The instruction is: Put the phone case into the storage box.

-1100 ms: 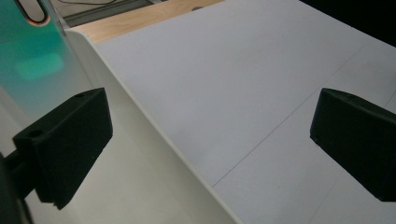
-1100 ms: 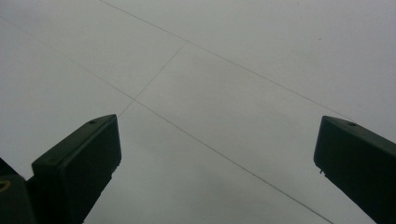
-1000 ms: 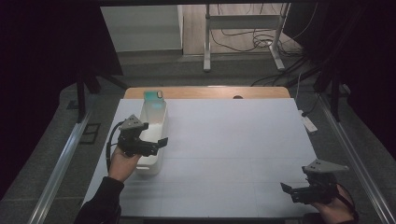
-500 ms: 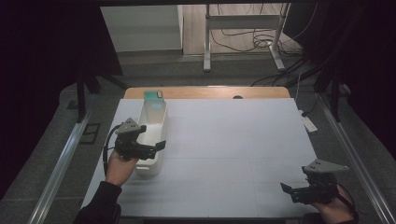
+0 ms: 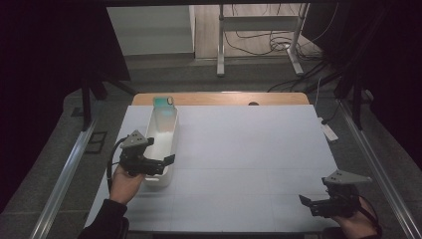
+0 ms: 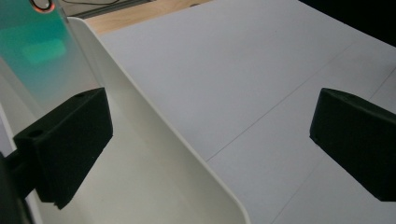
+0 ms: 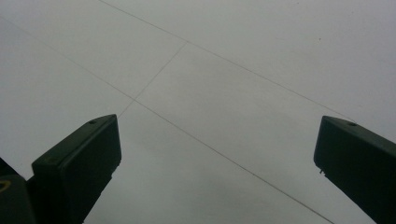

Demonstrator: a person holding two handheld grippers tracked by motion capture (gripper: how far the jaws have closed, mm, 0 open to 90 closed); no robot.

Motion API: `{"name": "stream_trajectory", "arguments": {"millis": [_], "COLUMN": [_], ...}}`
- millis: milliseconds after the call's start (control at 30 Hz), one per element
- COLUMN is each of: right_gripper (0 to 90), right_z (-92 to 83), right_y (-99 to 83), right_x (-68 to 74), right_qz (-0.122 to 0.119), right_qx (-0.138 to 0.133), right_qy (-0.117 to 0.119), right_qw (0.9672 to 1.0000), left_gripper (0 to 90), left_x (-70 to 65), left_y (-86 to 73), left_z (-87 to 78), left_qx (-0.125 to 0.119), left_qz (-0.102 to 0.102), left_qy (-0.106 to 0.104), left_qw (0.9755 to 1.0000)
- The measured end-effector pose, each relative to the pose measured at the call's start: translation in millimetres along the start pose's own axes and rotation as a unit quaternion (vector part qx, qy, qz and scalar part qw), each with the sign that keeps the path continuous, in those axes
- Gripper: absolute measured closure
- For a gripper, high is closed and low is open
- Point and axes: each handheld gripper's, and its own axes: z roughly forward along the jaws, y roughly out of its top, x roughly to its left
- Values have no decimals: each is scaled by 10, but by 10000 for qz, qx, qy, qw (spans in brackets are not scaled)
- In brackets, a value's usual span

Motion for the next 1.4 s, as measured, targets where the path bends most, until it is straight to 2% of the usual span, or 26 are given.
{"name": "stream_trajectory", "arguments": {"millis": [667,1400], "right_gripper": [7,7], "right_z": [1,6], "right_y": [1,2], "right_x": [4,10], "right_qz": [-8,-21], "right_qx": [7,18], "right_qy": [-3,-15], "right_qw": [10000,10000], "left_gripper": [0,0], "left_x": [-63,-85], "left_y": [-140,-311], "left_z": [-154,-332], "left_qx": [23,-23], "left_qz": [-24,-144], "left_qy": [14,147], "left_qw": [10000,9998]}}
